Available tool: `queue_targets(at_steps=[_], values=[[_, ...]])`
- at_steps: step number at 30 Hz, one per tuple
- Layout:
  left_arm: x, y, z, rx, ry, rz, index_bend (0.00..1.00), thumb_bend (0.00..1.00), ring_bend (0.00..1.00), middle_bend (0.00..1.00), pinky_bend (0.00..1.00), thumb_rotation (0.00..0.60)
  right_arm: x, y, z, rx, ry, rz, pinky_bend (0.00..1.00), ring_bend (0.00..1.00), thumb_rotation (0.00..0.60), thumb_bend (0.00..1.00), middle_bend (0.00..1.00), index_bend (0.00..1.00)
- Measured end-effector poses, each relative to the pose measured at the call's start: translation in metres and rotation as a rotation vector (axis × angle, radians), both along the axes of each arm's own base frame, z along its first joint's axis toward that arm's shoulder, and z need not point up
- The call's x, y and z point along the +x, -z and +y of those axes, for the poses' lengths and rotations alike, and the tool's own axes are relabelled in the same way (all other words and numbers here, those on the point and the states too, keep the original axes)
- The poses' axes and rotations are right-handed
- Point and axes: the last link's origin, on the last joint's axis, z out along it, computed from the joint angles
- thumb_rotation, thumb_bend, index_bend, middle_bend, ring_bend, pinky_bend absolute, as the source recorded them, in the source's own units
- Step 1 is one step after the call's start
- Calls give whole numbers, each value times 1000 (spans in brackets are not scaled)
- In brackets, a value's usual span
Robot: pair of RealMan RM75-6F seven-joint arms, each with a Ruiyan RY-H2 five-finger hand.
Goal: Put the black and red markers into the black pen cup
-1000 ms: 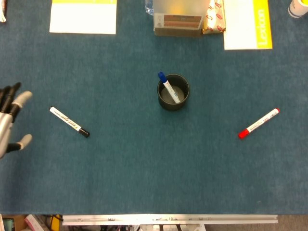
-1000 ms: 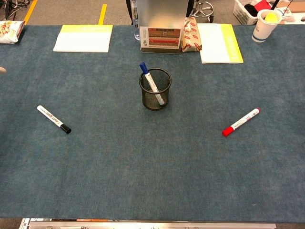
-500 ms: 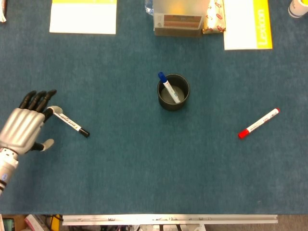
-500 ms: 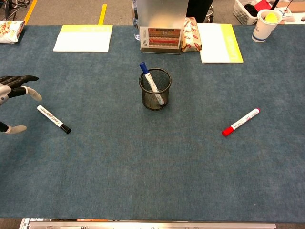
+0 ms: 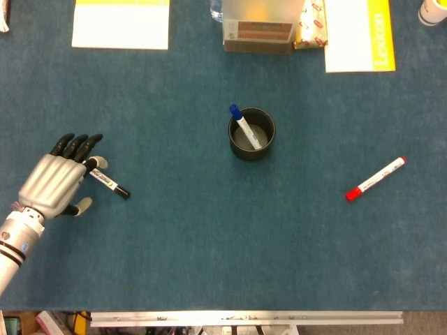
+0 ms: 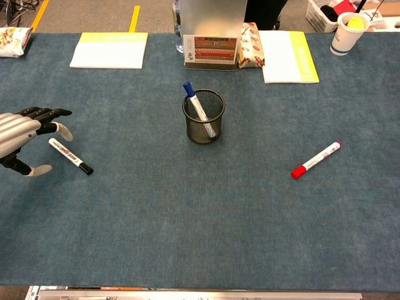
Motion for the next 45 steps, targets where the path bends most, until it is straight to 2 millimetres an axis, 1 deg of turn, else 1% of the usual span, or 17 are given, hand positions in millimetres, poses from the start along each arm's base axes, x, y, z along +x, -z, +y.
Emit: queue_targets(at_steps=[12, 22, 45], values=[[1, 15, 3, -50, 18, 33, 299, 286, 0, 0, 27, 600, -1, 2, 0, 5, 5, 2, 320, 194, 600, 0, 197, 317], [5, 25, 4, -57, 49, 41, 337, 290, 0, 0, 27, 600, -1, 2, 0, 7, 6, 1, 320, 194, 600, 0, 197, 316], [6, 44, 10, -108, 72, 65, 346, 291, 0, 0, 27, 600, -2, 2, 0, 9, 10, 3, 320, 194, 600, 0, 197, 317]])
